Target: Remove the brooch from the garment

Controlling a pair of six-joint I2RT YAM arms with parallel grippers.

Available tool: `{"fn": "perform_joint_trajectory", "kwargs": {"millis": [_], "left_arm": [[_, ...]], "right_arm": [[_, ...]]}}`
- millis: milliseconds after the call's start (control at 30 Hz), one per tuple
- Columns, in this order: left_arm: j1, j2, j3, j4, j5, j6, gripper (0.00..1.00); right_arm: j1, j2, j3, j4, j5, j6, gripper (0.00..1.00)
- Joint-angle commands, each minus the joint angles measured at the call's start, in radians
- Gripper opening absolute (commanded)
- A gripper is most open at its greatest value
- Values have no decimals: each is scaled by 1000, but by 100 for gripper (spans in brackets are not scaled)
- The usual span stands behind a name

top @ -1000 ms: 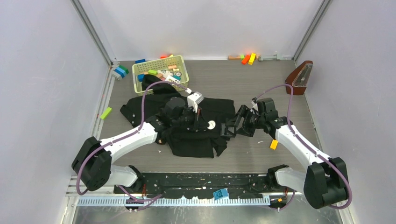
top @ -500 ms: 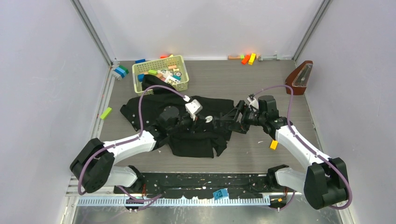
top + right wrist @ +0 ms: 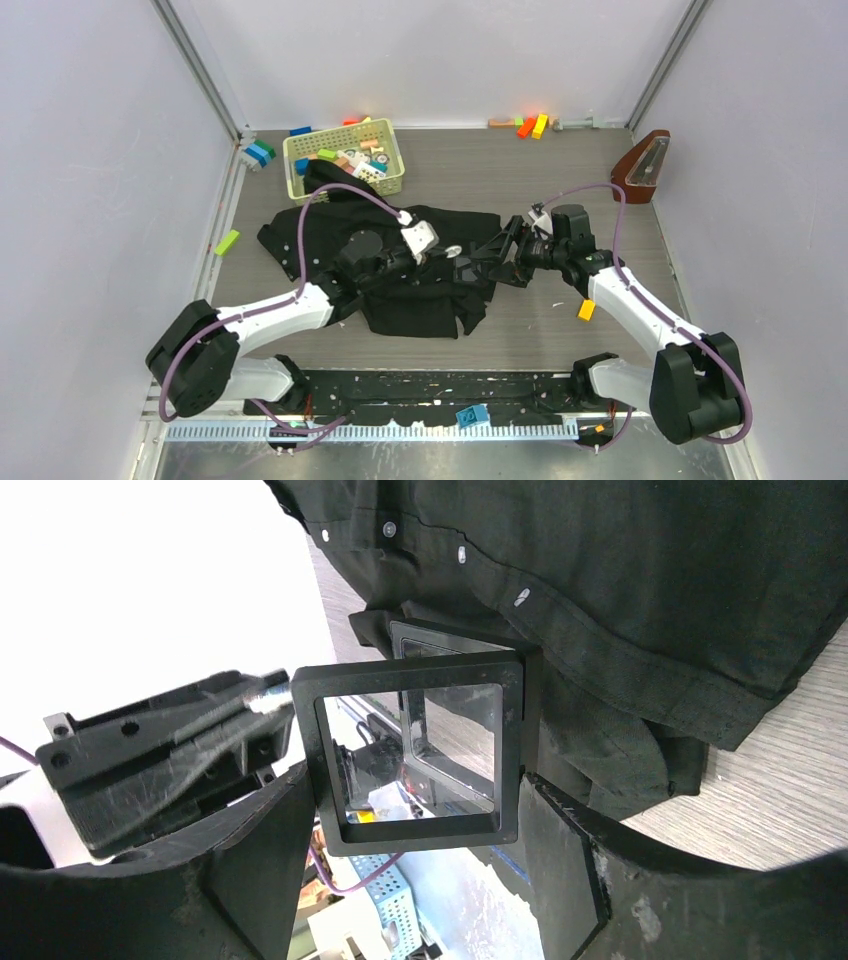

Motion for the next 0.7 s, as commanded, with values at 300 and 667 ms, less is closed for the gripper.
{"fn": "perform_joint_trajectory", "kwargs": {"millis": [300,667], "left_arm": [[-43,68,-22,85,58,126,0],[-54,81,-36,115,15,175,0]], "right_arm": [[2,-22,20,97,-39,78,35],[2,9,-4,169,-65,122,34]]}}
